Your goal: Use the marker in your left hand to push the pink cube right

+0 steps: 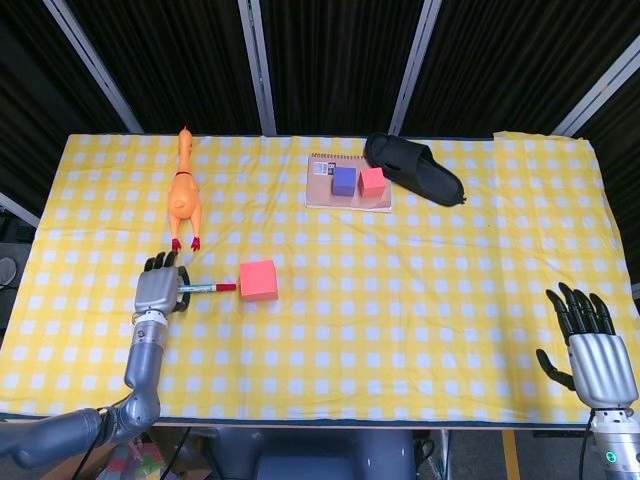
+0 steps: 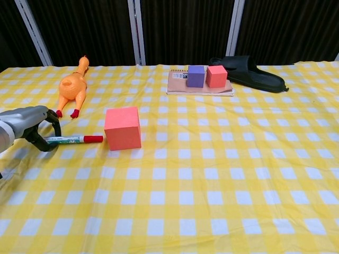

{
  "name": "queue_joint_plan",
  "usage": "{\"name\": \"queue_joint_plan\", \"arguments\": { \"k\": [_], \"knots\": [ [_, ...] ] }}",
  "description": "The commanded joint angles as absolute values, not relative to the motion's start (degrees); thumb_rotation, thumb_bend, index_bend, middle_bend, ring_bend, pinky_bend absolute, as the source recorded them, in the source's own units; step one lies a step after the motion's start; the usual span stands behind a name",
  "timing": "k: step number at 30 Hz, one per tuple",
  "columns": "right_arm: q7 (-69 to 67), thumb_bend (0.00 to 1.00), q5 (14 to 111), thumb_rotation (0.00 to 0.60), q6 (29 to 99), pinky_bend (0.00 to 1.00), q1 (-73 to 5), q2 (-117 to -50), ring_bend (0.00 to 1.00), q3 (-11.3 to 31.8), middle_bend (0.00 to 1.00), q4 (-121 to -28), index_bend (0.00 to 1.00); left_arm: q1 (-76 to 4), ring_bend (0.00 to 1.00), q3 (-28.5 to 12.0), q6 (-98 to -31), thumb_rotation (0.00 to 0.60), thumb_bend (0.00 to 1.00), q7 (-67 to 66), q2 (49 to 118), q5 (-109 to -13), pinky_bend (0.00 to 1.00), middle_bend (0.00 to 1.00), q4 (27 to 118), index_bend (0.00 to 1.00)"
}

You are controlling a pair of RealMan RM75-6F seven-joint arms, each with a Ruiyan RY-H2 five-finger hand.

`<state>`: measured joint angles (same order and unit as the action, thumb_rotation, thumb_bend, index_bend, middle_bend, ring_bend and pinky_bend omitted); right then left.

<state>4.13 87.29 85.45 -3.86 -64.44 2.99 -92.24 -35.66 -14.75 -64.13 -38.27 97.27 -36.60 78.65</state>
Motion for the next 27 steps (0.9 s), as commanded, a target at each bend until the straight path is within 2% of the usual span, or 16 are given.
{"name": "queue_joint_plan", "arguments": {
  "k": [1,15,27],
  "knots": [
    [4.03,0.38,87.25,0.6,85.49,0.0,-3.82,-64.43,0.0,3.01,0.0,-92.28,0.0,-35.37,0.0,-14.35,-64.84,0.6,0.52,-37.29,96.23,-38.53,0.08,0.06,79.72,0.52],
    [4.19,0.38,87.29,0.6,85.62,0.0,-3.78,-64.5,0.0,3.03,0.0,-92.34,0.0,-33.55,0.0,-13.58,-65.84,0.6,0.52,-35.27,89.95,-40.05,0.08,0.07,84.09,0.52],
    [4.21,0.38,87.19,0.6,85.64,0.0,-3.75,-64.52,0.0,3.06,0.0,-92.38,0.0,-35.7,0.0,-13.86,-64.5,0.6,0.52,-35.81,92.9,-39.03,0.08,0.07,81.88,0.52]
  ]
}}
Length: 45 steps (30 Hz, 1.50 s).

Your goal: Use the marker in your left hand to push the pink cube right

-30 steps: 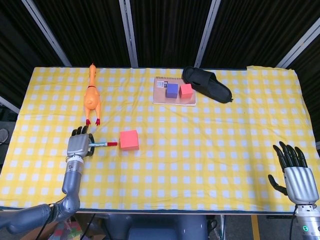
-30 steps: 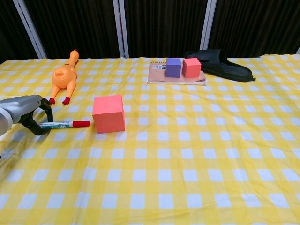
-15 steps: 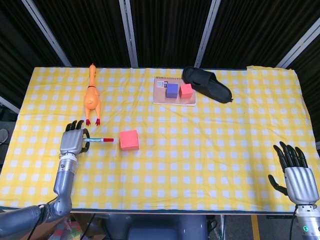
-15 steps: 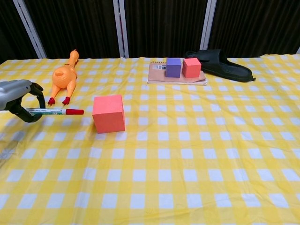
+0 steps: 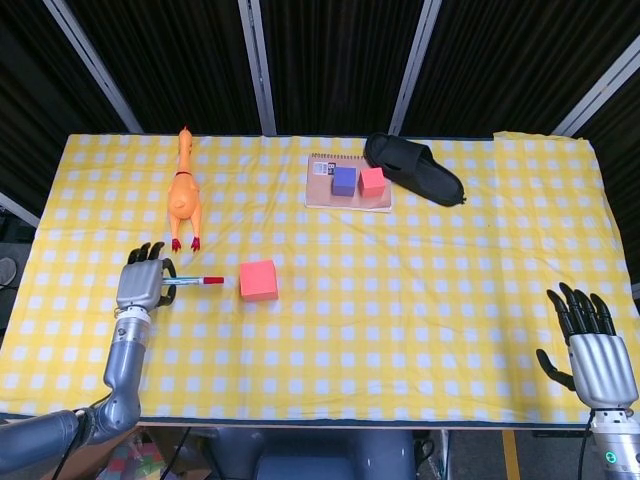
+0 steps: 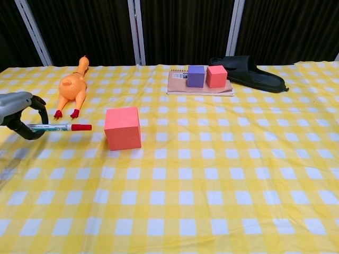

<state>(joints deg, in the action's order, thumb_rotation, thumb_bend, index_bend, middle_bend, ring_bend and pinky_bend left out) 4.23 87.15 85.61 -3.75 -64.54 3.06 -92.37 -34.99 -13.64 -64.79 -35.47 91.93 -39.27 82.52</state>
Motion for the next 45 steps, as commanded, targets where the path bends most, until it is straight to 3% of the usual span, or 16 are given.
{"name": "queue_joint_plan", "arguments": {
  "k": [1,26,45],
  "knots": [
    [4.21,0.38,87.21,0.6,85.64,0.0,-3.75,-64.51,0.0,3.05,0.0,-92.37,0.0,-36.11,0.0,-13.94,-64.33,0.6,0.52,-36.06,93.47,-38.88,0.08,0.07,81.59,0.52],
    [2.88,0.38,87.2,0.6,85.5,0.0,-3.76,-64.1,0.0,3.06,0.0,-92.53,0.0,-44.84,0.0,-17.37,-64.77,0.6,0.52,-42.35,105.15,-35.73,0.08,0.07,77.45,0.53],
    [2.96,0.38,87.04,0.6,85.52,0.0,-3.74,-64.13,0.0,3.15,0.0,-92.8,0.0,-44.8,0.0,-16.92,-66.7,0.6,0.52,-45.02,102.83,-33.52,0.08,0.07,80.94,0.53]
  ]
}}
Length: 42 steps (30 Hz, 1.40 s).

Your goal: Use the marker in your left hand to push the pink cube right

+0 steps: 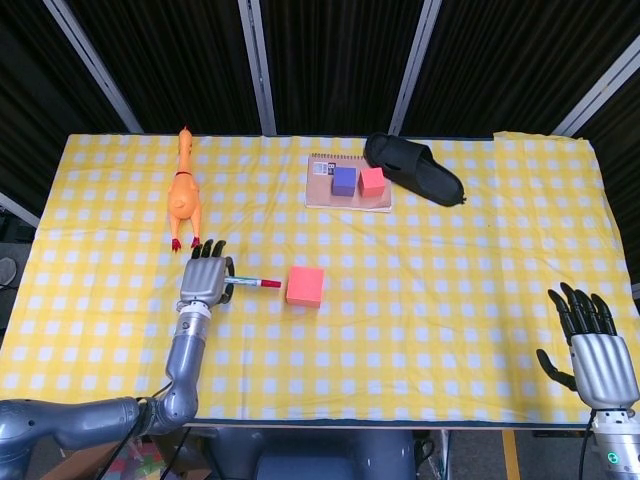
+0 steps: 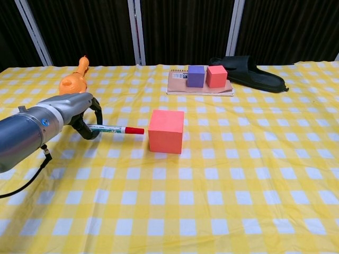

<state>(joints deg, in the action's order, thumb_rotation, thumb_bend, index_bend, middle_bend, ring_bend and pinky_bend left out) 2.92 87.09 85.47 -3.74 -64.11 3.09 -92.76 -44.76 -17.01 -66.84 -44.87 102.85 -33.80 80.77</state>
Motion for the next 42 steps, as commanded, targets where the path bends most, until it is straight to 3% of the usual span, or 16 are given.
{"name": "queue_joint_plan", "arguments": {
  "k": [1,42],
  "knots": [
    [2.94,0.38,87.02,0.6,85.54,0.0,-3.73,-64.1,0.0,3.16,0.0,-92.87,0.0,-44.91,0.0,-16.8,-66.62,0.6,0.52,-45.21,102.92,-33.4,0.08,0.07,81.01,0.53],
    [1.43,0.38,86.37,0.6,85.13,0.0,-3.59,-63.48,0.0,3.19,0.0,-93.25,0.0,-58.68,0.0,-23.21,-65.48,0.6,0.52,-50.88,119.97,-31.75,0.08,0.08,70.65,0.54]
  ]
}}
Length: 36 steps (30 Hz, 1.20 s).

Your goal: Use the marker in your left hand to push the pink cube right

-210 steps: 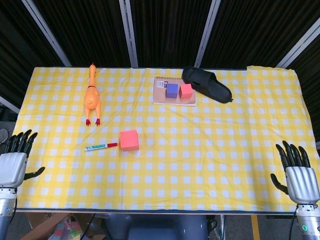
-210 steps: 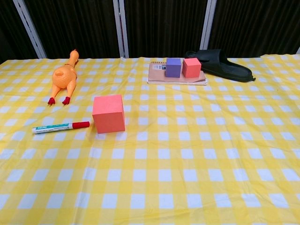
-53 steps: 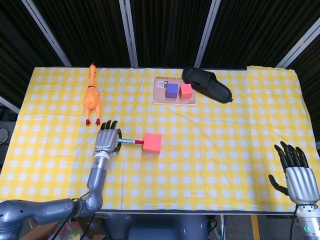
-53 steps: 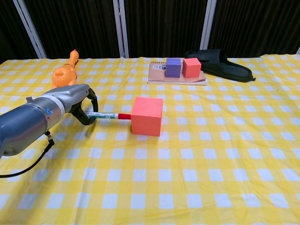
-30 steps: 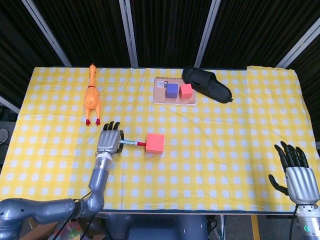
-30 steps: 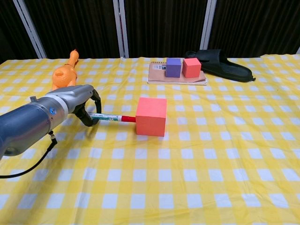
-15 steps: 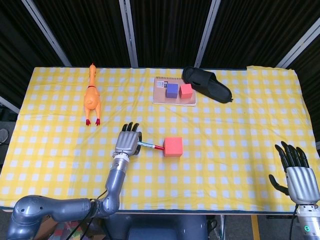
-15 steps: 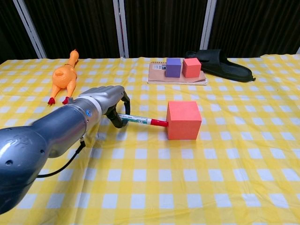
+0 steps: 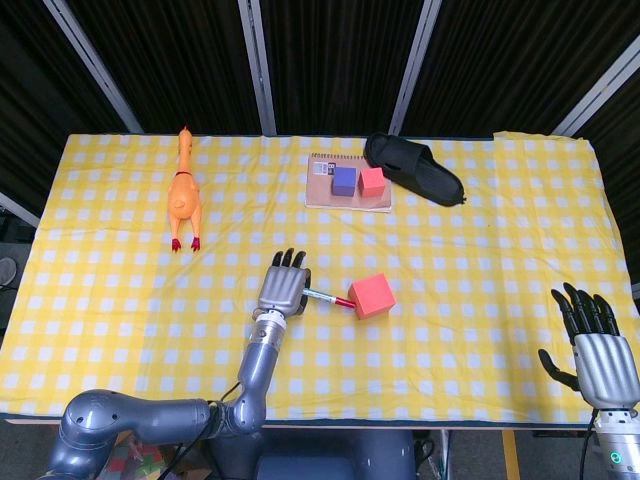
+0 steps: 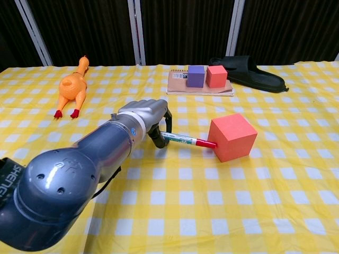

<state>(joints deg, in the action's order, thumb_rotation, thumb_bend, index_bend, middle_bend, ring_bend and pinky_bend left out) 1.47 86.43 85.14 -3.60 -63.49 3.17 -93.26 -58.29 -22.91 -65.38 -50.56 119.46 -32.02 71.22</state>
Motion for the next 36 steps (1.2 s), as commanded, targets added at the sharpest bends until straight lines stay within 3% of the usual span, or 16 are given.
{"name": "queue_joint_plan", "arguments": {
  "k": [1,16,36],
  "knots": [
    [1.33,0.38,86.3,0.6,85.1,0.0,-3.58,-63.45,0.0,3.2,0.0,-93.26,0.0,-58.79,0.0,-23.27,-65.58,0.6,0.52,-50.98,120.15,-31.72,0.08,0.08,70.47,0.54],
    [1.38,0.38,86.52,0.6,85.48,0.0,-3.36,-63.43,0.0,3.13,0.0,-93.32,0.0,-56.59,0.0,-22.82,-68.1,0.6,0.52,-51.42,119.25,-30.95,0.08,0.09,72.07,0.54],
    [0.39,0.38,86.38,0.6,85.29,0.0,-3.28,-63.04,0.0,3.12,0.0,-93.53,0.0,-65.64,0.0,-31.22,-65.37,0.6,0.52,-50.39,128.8,-30.86,0.08,0.1,59.67,0.53]
  ]
}}
